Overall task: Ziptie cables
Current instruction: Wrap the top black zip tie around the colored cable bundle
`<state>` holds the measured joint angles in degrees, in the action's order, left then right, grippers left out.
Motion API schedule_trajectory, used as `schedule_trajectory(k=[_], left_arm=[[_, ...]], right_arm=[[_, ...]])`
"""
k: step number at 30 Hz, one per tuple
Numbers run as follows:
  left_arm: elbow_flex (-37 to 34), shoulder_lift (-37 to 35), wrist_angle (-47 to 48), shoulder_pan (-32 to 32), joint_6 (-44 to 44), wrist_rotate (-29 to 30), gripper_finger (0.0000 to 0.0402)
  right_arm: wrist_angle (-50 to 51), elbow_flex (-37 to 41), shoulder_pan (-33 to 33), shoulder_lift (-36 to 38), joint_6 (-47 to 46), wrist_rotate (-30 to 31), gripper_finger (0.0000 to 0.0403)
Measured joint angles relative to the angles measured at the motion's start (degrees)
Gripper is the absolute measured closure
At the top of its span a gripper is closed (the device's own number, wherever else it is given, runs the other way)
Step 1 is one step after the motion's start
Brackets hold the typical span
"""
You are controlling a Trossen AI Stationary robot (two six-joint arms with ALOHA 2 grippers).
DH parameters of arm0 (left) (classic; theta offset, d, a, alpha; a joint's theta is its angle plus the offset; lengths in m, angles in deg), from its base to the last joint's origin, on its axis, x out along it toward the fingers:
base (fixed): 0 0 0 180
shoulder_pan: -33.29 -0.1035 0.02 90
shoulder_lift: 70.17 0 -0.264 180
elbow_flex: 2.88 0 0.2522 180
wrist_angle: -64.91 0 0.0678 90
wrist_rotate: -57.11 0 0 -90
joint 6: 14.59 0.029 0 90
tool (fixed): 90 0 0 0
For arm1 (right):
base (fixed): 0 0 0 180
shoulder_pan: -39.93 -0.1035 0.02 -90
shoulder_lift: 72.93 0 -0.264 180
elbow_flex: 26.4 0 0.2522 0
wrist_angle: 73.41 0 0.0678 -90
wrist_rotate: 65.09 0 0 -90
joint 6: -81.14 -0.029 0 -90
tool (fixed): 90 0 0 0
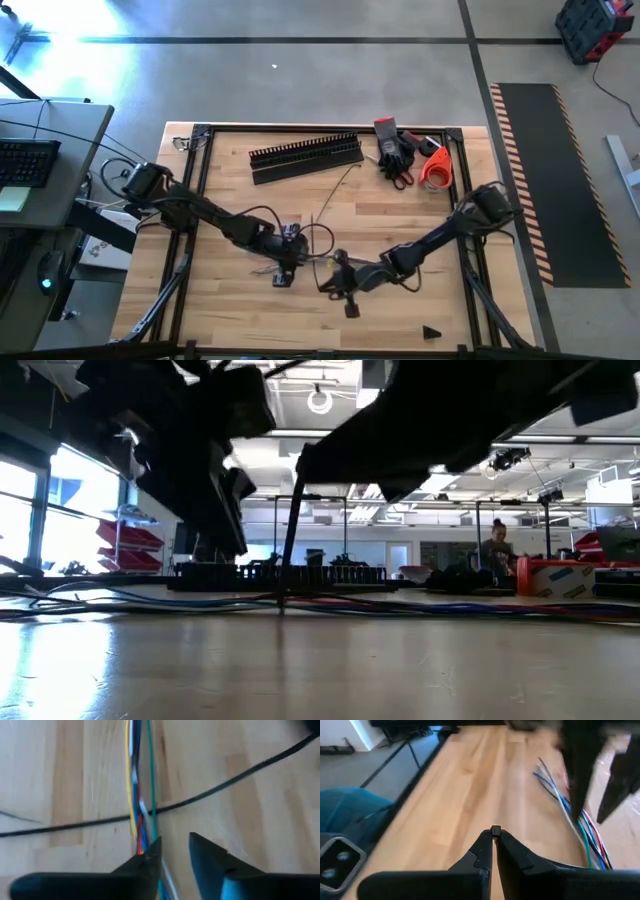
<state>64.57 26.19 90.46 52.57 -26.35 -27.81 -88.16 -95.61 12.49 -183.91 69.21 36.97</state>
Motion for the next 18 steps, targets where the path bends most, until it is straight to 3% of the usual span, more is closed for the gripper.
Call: schedule_trajectory(k=[3,7,13,18], left_arm=[[-0.5,-1.21,-3.37,1.79,2.35,0.78,0.0288],[-2.98,0.91,-14.8,5.35,6.33,4.11,0.0265],[-5.81,5.84,-27.12,9.06,7.72,15.64,0.0265],[-5.85,9.28,-32.55,10.08,7.53,17.51,0.0286]], right_arm=[[-0.2,0.0,1.75,-0.39,-0.07,-0.45,0.0403],[-0.43,0.0,3.07,-0.46,0.31,-1.48,0.0403],[-0.66,0.0,3.41,-0.46,0.4,-1.69,0.0403],[-0.94,0.0,3.45,-0.46,0.4,-1.88,0.0403]])
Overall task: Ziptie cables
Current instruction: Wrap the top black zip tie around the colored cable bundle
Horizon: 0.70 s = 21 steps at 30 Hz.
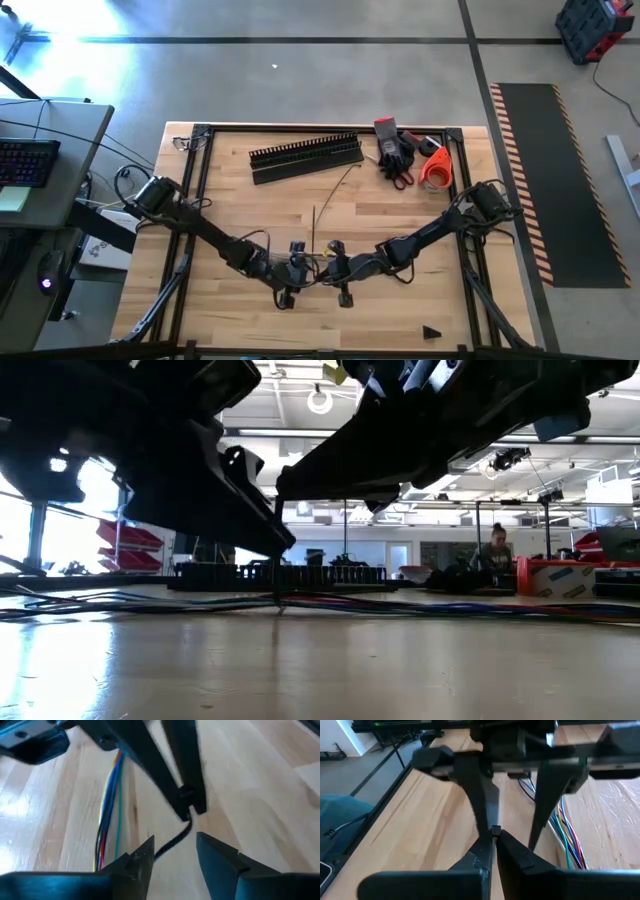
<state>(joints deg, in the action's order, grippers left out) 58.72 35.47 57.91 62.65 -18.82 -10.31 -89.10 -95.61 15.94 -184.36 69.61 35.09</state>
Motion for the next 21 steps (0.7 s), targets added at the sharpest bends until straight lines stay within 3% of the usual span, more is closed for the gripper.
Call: schedule_trajectory(k=[10,21], left_arm=[[0.04,1.45,-2.48,1.55,-1.48,3.46,0.0382],[-1.43,1.42,-6.41,2.81,-4.73,6.44,0.0401]], right_arm=[[0.79,0.0,-0.02,0.02,-1.21,-0.2,0.0403],[4.14,0.0,-0.02,0.27,-1.96,1.33,0.0385]])
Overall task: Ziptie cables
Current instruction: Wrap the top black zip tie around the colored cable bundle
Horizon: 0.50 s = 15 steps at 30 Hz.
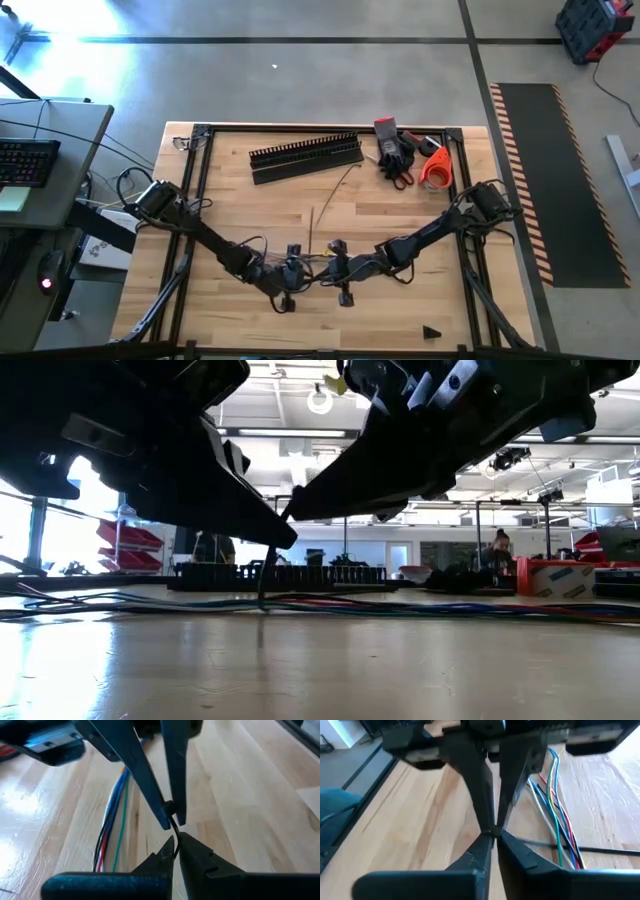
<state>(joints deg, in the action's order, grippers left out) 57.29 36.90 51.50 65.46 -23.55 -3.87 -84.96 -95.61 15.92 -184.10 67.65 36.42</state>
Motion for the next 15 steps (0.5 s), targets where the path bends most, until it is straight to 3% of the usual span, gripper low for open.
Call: schedule_trajectory(k=[9,15], left_arm=[[-9.87,-0.02,-17.83,2.14,-3.05,6.64,0.0401],[-12.97,-0.02,-20.75,2.89,-5.53,7.33,0.0401]], right_arm=[[5.75,0.0,0.09,4.88,0.21,3.8,0.0266],[6.15,0.0,6.35,3.63,-10.02,10.75,0.0223]])
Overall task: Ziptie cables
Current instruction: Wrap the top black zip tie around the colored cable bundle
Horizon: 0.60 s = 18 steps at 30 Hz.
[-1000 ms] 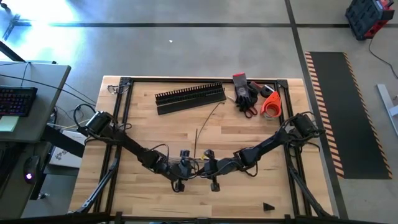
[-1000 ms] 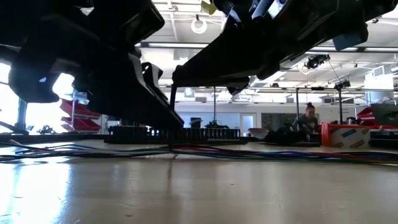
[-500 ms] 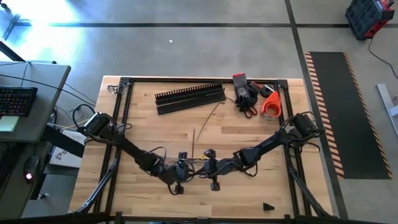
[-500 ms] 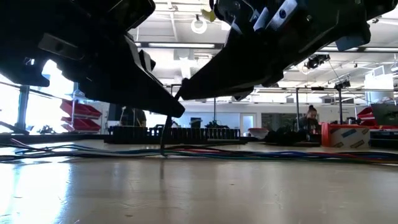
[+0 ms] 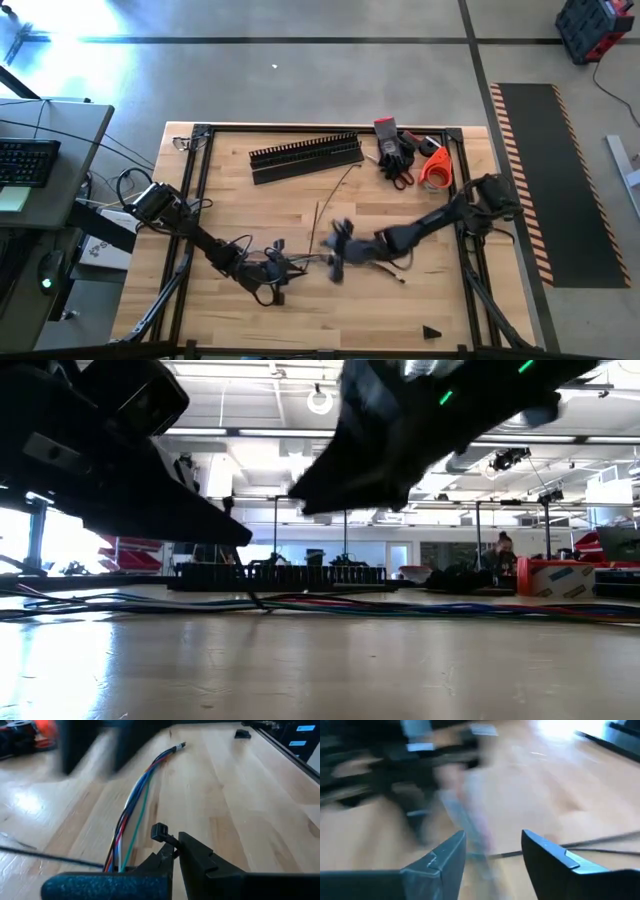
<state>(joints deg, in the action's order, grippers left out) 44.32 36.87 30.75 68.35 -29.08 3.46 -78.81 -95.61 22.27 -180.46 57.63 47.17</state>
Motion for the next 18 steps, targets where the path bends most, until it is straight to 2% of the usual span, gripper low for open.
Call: schedule_trajectory(k=[10,18], left_arm=[[-0.12,0.0,0.04,-0.01,-0.36,-0.09,0.0401],[-0.12,0.0,0.07,0.19,-0.47,-0.21,0.0401]], right_arm=[[0.45,0.0,16.02,-4.06,-4.13,-5.7,0.0199],[-0.47,0.0,22.43,-8.65,-5.99,-13.25,0.0199]])
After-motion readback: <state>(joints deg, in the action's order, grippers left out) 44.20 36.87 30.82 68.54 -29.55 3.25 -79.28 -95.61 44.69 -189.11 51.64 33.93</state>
